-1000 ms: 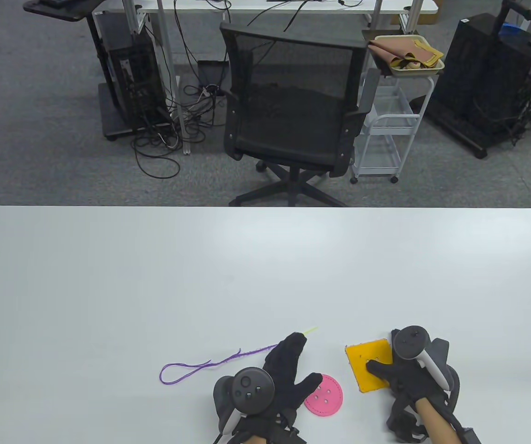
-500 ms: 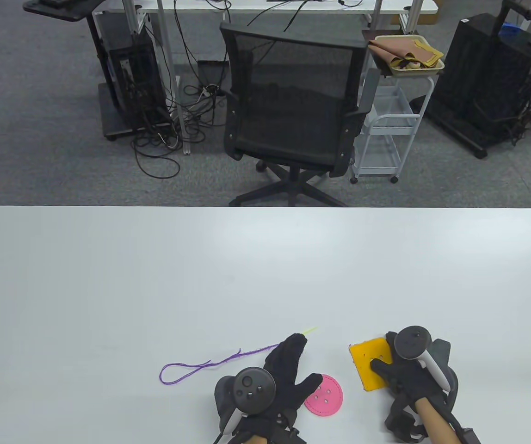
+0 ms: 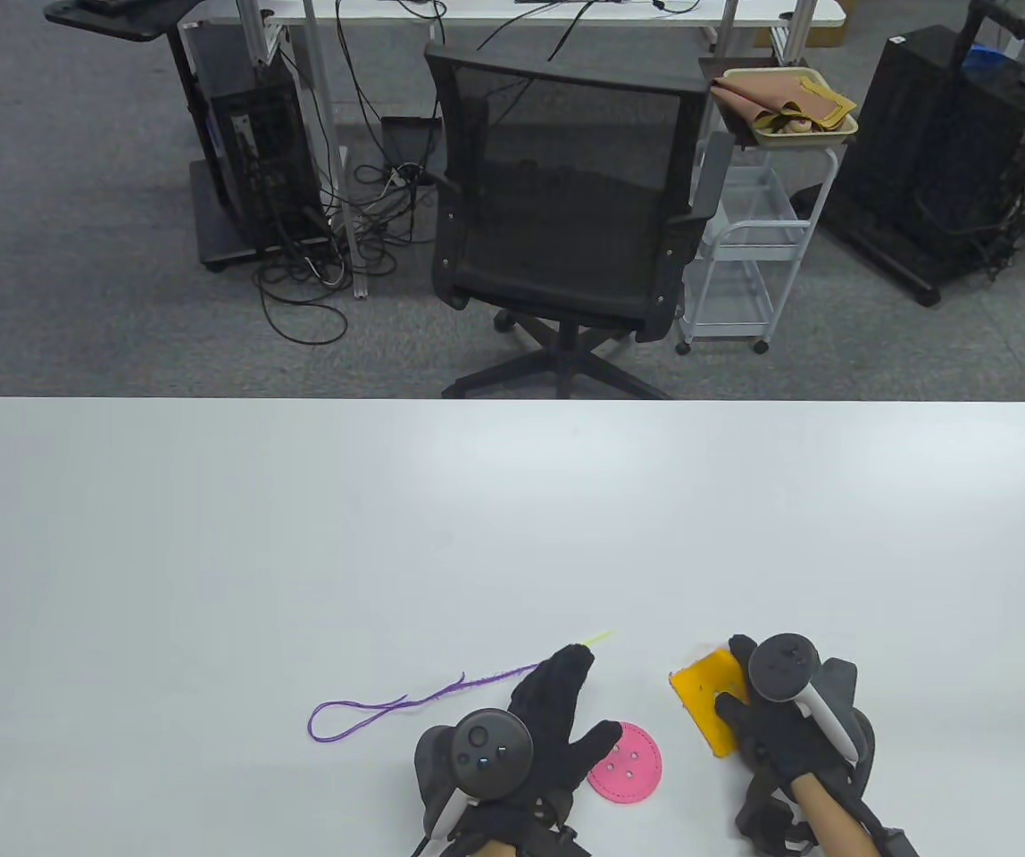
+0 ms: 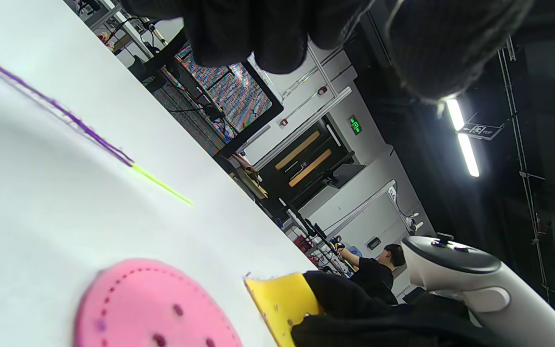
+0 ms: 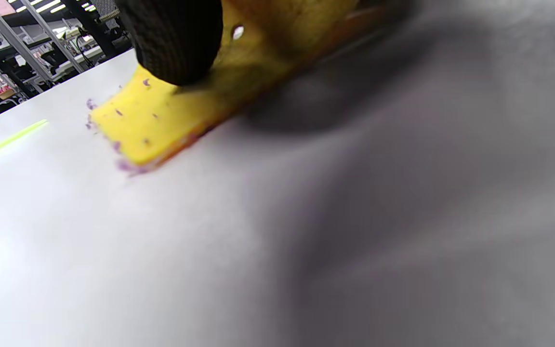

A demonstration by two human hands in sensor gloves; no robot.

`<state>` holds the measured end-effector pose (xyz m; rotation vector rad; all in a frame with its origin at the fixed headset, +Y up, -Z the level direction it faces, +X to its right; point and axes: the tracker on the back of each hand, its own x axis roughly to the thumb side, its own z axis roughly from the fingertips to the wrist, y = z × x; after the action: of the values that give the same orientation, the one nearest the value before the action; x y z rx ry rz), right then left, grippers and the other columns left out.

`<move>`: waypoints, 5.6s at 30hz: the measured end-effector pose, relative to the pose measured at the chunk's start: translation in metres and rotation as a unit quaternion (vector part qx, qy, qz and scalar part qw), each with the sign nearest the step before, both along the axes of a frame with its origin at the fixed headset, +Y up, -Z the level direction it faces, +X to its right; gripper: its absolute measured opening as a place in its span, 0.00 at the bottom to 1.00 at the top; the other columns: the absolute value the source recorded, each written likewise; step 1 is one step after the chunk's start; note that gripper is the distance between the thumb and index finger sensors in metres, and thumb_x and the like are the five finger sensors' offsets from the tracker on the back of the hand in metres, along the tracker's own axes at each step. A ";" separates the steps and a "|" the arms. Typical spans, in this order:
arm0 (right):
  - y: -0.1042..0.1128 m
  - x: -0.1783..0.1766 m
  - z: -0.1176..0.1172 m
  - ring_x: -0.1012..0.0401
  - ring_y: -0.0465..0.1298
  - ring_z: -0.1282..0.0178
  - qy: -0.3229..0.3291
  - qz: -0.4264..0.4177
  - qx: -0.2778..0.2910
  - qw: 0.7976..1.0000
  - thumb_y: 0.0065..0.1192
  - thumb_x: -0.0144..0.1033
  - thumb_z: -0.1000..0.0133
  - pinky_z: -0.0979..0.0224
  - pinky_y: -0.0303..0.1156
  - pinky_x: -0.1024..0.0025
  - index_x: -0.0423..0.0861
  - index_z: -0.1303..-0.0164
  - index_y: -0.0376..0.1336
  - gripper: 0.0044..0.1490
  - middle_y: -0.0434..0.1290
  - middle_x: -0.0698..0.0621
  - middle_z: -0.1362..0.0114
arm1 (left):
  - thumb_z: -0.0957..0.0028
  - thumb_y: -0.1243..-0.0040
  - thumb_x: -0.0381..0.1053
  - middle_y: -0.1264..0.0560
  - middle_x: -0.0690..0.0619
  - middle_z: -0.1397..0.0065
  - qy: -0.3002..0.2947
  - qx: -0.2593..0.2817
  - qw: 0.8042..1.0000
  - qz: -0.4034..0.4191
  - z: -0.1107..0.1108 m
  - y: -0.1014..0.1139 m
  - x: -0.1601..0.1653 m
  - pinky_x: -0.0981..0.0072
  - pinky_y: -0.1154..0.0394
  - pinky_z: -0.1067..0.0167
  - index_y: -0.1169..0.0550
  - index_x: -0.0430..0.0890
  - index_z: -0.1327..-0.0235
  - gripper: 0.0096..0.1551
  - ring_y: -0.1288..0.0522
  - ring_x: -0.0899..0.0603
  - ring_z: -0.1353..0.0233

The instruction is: Sew button in X pattern

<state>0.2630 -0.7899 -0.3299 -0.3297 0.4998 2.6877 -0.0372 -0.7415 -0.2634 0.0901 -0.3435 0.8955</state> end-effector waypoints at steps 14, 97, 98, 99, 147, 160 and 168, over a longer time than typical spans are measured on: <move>0.003 0.005 0.001 0.50 0.46 0.20 -0.024 0.011 0.037 0.999 0.55 0.37 0.39 0.12 0.34 0.43 0.52 0.19 0.32 0.48 0.48 0.44 0.19 | 0.50 0.36 0.62 0.35 0.47 0.17 0.002 -0.001 1.000 -0.002 0.000 0.000 0.000 0.38 0.42 0.28 0.40 0.49 0.20 0.47 0.35 0.33 0.20; 0.062 0.028 0.038 0.56 0.77 0.40 -0.064 -0.435 0.191 0.878 0.58 0.35 0.43 0.29 0.73 0.52 0.52 0.36 0.59 0.23 0.75 0.49 0.35 | 0.48 0.36 0.54 0.57 0.42 0.15 -0.082 -0.248 0.909 -0.326 -0.017 -0.042 0.069 0.32 0.60 0.29 0.62 0.43 0.23 0.59 0.61 0.28 0.19; 0.062 0.028 0.038 0.56 0.77 0.40 -0.065 -0.435 0.190 0.878 0.58 0.35 0.43 0.29 0.73 0.53 0.52 0.36 0.59 0.23 0.75 0.49 0.35 | 0.48 0.36 0.53 0.57 0.42 0.15 -0.081 -0.245 0.910 -0.324 -0.018 -0.042 0.068 0.33 0.58 0.29 0.61 0.43 0.22 0.58 0.60 0.29 0.19; 0.062 0.028 0.038 0.56 0.77 0.40 -0.065 -0.435 0.190 0.878 0.58 0.35 0.43 0.29 0.73 0.52 0.52 0.37 0.59 0.23 0.75 0.49 0.35 | 0.48 0.36 0.52 0.56 0.43 0.15 -0.080 -0.243 0.911 -0.323 -0.018 -0.041 0.067 0.33 0.57 0.29 0.60 0.44 0.22 0.58 0.59 0.30 0.19; 0.061 0.029 0.038 0.56 0.77 0.40 -0.072 -0.431 0.185 0.880 0.58 0.35 0.43 0.28 0.73 0.52 0.52 0.36 0.59 0.23 0.75 0.48 0.35 | 0.53 0.31 0.43 0.33 0.39 0.27 -0.002 -0.131 0.942 -0.309 -0.017 -0.009 0.050 0.60 0.15 0.51 0.34 0.42 0.26 0.40 0.19 0.52 0.41; 0.060 0.030 0.038 0.56 0.77 0.39 -0.075 -0.433 0.185 0.879 0.57 0.35 0.42 0.28 0.73 0.52 0.52 0.36 0.59 0.23 0.74 0.49 0.35 | 0.52 0.32 0.44 0.29 0.40 0.31 0.019 -0.104 0.968 -0.227 -0.011 0.004 0.034 0.61 0.14 0.53 0.22 0.47 0.46 0.21 0.16 0.52 0.44; 0.060 0.029 0.039 0.56 0.77 0.39 -0.079 -0.438 0.183 0.877 0.57 0.35 0.42 0.28 0.72 0.52 0.52 0.36 0.58 0.23 0.74 0.48 0.34 | 0.51 0.33 0.48 0.29 0.42 0.31 0.041 -0.024 0.990 -0.130 -0.001 0.021 0.018 0.52 0.18 0.50 0.20 0.49 0.47 0.19 0.18 0.47 0.43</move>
<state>0.2921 -0.7302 -0.2912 -0.1502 0.0382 1.7879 -0.0193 -0.7210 -0.2644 0.0363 -0.2501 0.6391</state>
